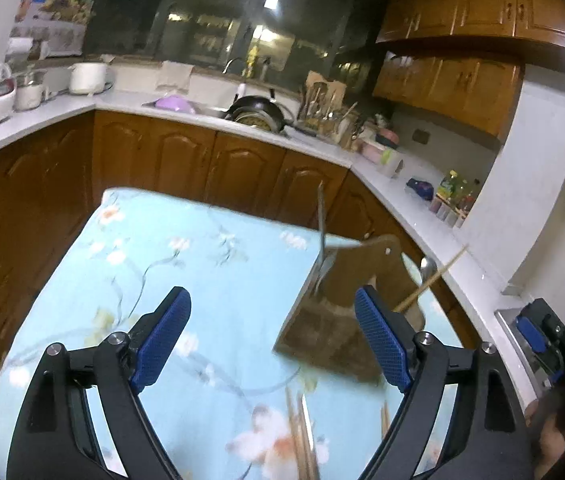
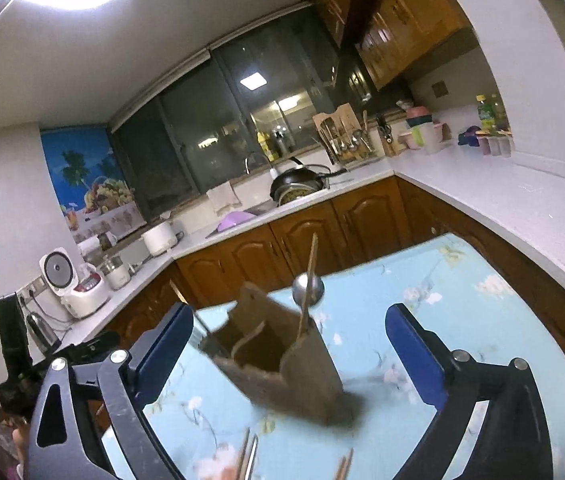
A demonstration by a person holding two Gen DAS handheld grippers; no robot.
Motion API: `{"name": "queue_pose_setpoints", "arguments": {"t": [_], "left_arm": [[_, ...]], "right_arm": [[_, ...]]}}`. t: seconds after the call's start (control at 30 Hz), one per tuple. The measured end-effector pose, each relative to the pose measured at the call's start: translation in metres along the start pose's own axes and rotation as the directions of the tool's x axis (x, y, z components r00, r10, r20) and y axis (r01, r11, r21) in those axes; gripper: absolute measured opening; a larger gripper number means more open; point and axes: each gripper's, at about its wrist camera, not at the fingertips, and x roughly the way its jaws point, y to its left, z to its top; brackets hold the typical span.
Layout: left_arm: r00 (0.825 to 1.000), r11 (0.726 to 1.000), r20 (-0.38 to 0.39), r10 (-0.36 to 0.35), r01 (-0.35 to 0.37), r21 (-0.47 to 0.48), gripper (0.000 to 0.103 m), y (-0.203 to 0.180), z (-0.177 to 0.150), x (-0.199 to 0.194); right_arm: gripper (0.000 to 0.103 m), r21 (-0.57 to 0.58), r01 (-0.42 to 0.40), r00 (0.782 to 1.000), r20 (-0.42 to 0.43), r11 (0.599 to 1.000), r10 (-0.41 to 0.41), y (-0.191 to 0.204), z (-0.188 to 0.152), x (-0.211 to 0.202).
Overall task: Organize utensils
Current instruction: 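Move both open tools back to the remaining chopsticks on the tablecloth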
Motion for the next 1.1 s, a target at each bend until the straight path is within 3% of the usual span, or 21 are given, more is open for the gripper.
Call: {"name": "queue_pose_setpoints", "arguments": {"t": [0.27,0.57,0.8,1.1], "left_arm": [[0.997,1.000,-0.071,0.031,-0.031,0.007,0.086,0.009,-0.058,-0.031],[0.986,0.999,-0.161,0.035,-0.035,0.003,0.086,0.007,-0.111,-0.040],[0.977,0.999,-0.208,0.041,-0.039,0.014,0.086,0.002,-0.128,-0.036],[0.967,0.997,-0.245,0.065,-0.054,0.051,0.086,-0.007,-0.125,-0.019]], "right_arm": [[0.098,-0.007,0.052,0.996,-0.071,0.999,-0.052,-0.008,-0.043,-0.039],[0.098,-0.016,0.101,0.982,-0.160,0.995,-0.102,-0.019,-0.092,-0.061],[0.098,-0.010,0.122,0.969,-0.216,0.992,-0.121,-0.024,-0.114,-0.062],[0.098,-0.017,0.133,0.959,-0.252,0.991,-0.133,-0.024,-0.120,-0.052]]}}
